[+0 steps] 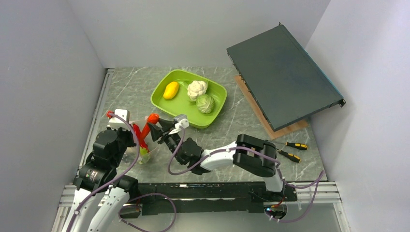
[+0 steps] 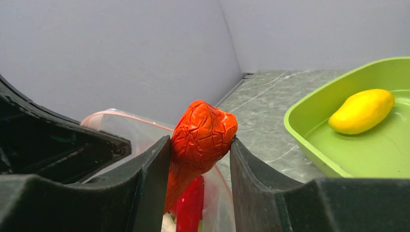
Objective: Place the food in the zip-top bag and seal the zipper
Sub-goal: Place the fake vegetable in the zipper food storage bag.
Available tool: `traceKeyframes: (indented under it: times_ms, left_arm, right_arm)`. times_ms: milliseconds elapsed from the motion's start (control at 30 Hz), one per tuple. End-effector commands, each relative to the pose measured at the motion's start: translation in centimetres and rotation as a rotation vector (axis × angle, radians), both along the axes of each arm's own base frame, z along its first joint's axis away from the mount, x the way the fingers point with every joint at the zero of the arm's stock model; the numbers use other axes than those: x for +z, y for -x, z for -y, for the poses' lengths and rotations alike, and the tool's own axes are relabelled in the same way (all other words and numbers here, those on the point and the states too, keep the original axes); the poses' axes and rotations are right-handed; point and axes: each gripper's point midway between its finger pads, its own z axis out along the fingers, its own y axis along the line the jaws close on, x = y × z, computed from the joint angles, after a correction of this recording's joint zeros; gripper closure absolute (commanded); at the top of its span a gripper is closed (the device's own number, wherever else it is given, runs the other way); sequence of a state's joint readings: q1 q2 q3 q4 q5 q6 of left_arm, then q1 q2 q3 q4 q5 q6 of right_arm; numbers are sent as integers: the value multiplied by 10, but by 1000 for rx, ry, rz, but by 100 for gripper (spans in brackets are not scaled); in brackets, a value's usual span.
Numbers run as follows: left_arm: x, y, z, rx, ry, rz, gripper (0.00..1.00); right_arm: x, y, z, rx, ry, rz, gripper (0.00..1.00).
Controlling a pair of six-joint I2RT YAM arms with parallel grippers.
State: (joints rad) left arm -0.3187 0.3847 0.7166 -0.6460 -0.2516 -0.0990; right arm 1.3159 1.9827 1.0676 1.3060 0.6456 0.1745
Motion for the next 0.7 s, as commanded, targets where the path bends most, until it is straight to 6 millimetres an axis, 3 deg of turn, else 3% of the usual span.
traceKeyframes:
  times_ms: [0,467,567,667]
  left_arm:
    - [15,-2,0,12,30,55,100]
    - [15,-2,0,10,29,52,100]
    - [14,-3,1,8,29,50,100]
    - [14,-3,1,9,28,50,100]
  right_arm:
    - [39,11,-10,38,-126,37,100]
    - [-20,28,-49,150,39,23,86]
    - [-33,41,-61,241,85,22,78]
    - [-46,53,-64,317,109,5,61]
